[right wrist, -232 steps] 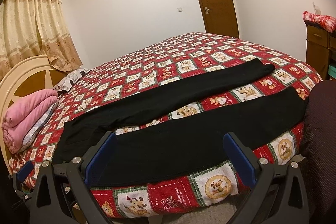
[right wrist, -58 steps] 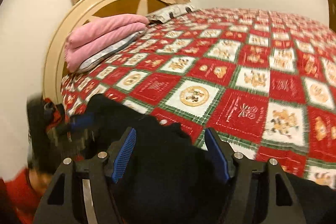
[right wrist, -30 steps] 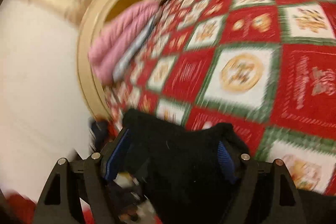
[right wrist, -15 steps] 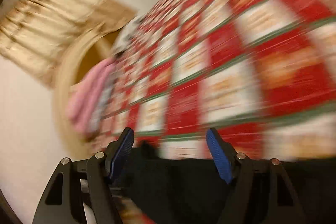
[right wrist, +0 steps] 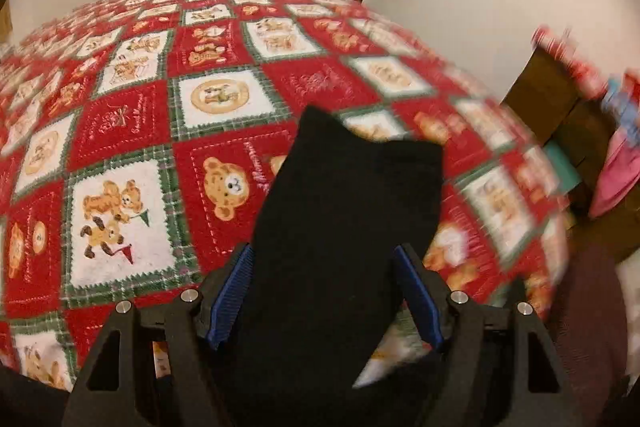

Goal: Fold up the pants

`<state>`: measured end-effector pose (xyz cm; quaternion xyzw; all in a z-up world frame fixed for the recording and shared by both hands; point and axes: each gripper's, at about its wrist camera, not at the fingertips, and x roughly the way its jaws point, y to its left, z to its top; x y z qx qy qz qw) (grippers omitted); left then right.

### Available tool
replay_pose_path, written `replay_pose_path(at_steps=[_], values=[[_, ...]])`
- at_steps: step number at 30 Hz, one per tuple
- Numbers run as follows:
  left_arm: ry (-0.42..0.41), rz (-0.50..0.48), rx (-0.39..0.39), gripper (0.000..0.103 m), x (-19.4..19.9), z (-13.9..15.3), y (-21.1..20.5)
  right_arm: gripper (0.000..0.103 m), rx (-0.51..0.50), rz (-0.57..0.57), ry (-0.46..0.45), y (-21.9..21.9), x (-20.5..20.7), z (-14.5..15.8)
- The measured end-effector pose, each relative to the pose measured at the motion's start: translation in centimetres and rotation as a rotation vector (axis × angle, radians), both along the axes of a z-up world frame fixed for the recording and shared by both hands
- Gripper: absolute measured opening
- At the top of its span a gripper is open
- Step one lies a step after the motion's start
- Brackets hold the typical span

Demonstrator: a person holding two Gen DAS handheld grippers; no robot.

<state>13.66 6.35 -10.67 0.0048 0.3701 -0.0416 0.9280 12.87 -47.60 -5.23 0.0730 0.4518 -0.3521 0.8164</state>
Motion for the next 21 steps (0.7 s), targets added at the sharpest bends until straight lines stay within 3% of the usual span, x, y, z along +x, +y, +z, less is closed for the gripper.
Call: replay_pose_path(at_steps=[1, 2, 3, 5, 6, 8, 14, 16, 18, 21], values=[[0.003, -0.002, 0.006, 0.103, 0.0, 0.0, -0.1, 0.071, 0.04, 0.0, -0.036, -0.8, -0.5, -0.1], [0.007, -0.001, 0.007, 0.103, -0.1, 0.0, -0.1, 0.059, 0.085, 0.012, -0.066, -1.5, -1.0, 0.1], [0.01, 0.001, 0.007, 0.103, -0.1, 0.1, -0.1, 0.037, 0.114, 0.015, -0.089, -2.0, -1.3, 0.3], [0.012, 0.005, 0.009, 0.103, -0.1, 0.0, -0.2, 0.015, 0.204, 0.014, -0.143, -2.6, -2.3, 0.7], [0.012, 0.008, 0.012, 0.103, -0.1, 0.0, -0.3, 0.008, 0.249, 0.017, -0.177, -2.7, -3.2, 1.0], [0.012, 0.013, 0.012, 0.103, -0.2, 0.0, -0.3, 0.005, 0.363, 0.033, -0.287, -3.0, -5.4, 1.8], [0.027, 0.023, 0.012, 0.103, 0.0, 0.1, -0.3, 0.005, 0.496, 0.003, -0.507, -4.7, -14.3, 4.0], [0.03, 0.022, 0.012, 0.103, 0.1, 0.1, -0.3, 0.005, 0.504, -0.036, -0.525, -5.2, -17.4, 3.9], [0.029, 0.022, 0.011, 0.103, 0.1, 0.1, -0.3, 0.005, 0.423, -0.077, -0.474, -5.4, -19.9, 3.7], [0.024, 0.024, 0.018, 0.103, 0.2, 0.1, -0.4, 0.005, 0.385, -0.036, -0.481, -5.3, -20.7, 3.9]])
